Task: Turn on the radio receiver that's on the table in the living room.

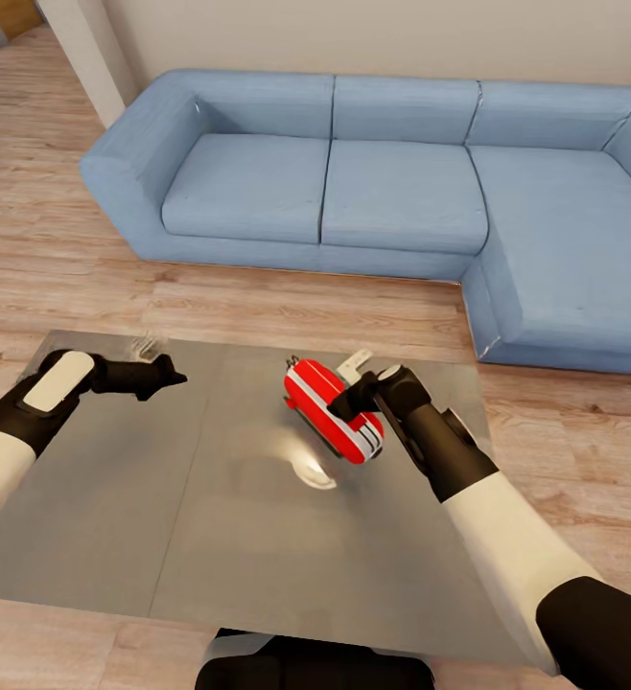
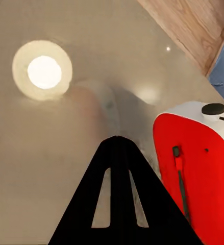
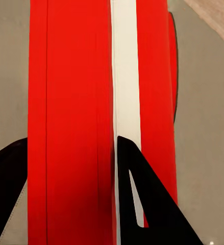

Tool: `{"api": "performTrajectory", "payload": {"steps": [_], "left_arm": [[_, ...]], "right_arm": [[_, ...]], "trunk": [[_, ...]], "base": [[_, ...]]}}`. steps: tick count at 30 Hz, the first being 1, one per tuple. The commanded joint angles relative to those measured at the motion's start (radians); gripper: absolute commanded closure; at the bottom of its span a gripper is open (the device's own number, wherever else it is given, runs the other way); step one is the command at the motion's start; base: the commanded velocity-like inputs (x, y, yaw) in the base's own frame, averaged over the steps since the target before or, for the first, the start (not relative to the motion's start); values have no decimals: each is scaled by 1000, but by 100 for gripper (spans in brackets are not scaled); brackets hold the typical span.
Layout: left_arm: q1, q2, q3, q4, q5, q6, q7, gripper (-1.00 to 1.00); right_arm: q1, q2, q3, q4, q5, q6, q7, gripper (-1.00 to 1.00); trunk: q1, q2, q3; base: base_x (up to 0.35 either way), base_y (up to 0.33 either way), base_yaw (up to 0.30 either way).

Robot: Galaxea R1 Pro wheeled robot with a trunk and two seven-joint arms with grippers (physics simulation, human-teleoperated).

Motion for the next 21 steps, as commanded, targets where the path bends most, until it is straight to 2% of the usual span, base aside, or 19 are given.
{"api": "performTrajectory", "payload": {"steps": [1,2,5,9,13,21], "left_arm": [[0,-3,-11,10,-11,-5,-20,100],[0,-9,-32,26,-37,-13,-61,100],[0,-14,-49,39,-61,-20,-98,100],[0,-15,-53,42,-66,-22,-106,100],[0,-14,-52,43,-66,-22,-108,100],[0,-13,-52,44,-66,-22,-109,100]], "right_arm": [[0,0,0,1,-2,-1,0,100],[0,1,0,6,-2,-5,-1,100],[0,4,0,39,-3,-30,-2,100],[0,8,-1,111,-3,-105,-4,100],[0,9,-2,135,-3,-137,-4,100],[0,5,-3,140,-52,-184,-5,100]], "trunk": [[0,0,0],[0,0,0],[0,0,0],[0,0,0],[0,0,0],[0,0,0]], "base": [[0,0,0],[0,0,0],[0,0,0],[0,0,0],[0,0,0],[0,0,0]]}}
